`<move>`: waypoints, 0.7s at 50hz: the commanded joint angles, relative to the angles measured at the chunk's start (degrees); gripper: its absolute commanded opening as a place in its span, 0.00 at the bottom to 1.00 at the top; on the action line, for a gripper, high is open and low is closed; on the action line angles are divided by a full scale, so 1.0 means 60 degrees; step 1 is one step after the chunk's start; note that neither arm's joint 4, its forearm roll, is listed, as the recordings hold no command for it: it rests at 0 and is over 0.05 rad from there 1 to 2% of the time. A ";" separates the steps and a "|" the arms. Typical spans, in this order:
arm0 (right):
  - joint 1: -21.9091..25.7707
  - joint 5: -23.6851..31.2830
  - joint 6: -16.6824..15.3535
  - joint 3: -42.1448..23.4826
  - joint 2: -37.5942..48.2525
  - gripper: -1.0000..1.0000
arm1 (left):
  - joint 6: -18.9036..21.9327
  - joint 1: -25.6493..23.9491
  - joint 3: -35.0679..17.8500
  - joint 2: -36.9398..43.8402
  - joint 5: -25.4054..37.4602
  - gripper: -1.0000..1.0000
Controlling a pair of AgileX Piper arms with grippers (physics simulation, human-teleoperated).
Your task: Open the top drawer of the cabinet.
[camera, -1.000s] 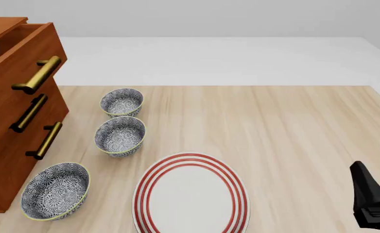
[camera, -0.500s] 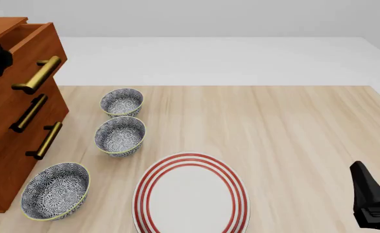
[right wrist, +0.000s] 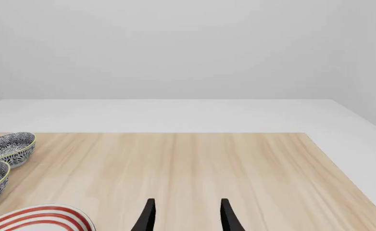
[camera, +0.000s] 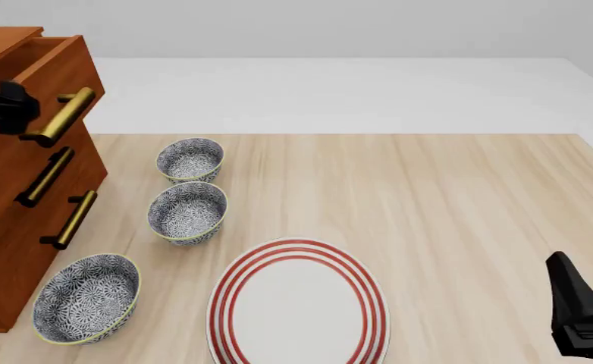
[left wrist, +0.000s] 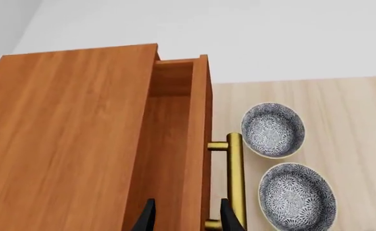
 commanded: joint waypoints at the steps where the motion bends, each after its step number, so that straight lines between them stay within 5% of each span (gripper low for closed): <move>1: 0.0001 0.0000 0.0001 0.0000 0.0000 1.00 | -0.0004 -0.0010 0.0044 0.0215 -0.0110 1.00; 35: 0.0000 0.0000 0.0001 0.0000 0.0001 1.00 | -0.0698 -0.0847 0.0363 0.0522 0.0298 1.00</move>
